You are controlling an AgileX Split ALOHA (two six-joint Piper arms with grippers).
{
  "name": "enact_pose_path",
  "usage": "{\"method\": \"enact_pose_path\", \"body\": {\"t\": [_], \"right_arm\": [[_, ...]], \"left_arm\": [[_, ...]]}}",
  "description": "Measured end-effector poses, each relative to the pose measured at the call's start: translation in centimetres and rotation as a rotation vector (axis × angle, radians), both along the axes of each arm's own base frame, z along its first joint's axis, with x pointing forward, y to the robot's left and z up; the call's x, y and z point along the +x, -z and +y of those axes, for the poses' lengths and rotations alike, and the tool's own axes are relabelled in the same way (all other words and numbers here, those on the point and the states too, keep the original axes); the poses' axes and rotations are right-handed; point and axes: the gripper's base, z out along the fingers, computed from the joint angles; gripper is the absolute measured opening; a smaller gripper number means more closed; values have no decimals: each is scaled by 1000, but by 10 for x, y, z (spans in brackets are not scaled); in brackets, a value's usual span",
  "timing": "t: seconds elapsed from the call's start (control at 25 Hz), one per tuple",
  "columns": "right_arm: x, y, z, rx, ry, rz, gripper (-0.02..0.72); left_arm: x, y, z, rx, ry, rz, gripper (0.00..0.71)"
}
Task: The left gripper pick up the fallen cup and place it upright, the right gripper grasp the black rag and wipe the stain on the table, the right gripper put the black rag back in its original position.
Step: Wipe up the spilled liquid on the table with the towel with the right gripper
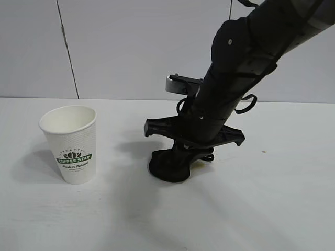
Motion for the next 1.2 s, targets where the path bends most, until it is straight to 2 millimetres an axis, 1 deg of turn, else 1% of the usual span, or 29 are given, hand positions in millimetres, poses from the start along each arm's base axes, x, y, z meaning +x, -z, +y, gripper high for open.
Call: {"method": "enact_pose_path", "body": {"t": [0.2, 0.32, 0.56, 0.68, 0.84, 0.96, 1.04, 1.12, 1.2], "right_arm": [[4, 2, -15, -43, 20, 31, 80], [9, 0, -33, -64, 53, 61, 80], [24, 0, -88, -117, 176, 101, 80], [29, -2, -112, -136, 228, 117, 80], [30, -4, -136, -158, 274, 148, 80], [28, -5, -139, -166, 269, 178, 80], [24, -4, -131, -157, 227, 205, 80], [19, -4, -115, -121, 176, 237, 80], [13, -5, -93, -51, 129, 261, 80]], "left_arm": [[0, 0, 0, 0, 0, 0, 663], [0, 0, 0, 0, 0, 0, 663], [0, 0, 0, 0, 0, 0, 663], [0, 0, 0, 0, 0, 0, 663], [0, 0, 0, 0, 0, 0, 663], [0, 0, 0, 0, 0, 0, 663], [0, 0, 0, 0, 0, 0, 663], [0, 0, 0, 0, 0, 0, 663], [0, 0, 0, 0, 0, 0, 663]]}}
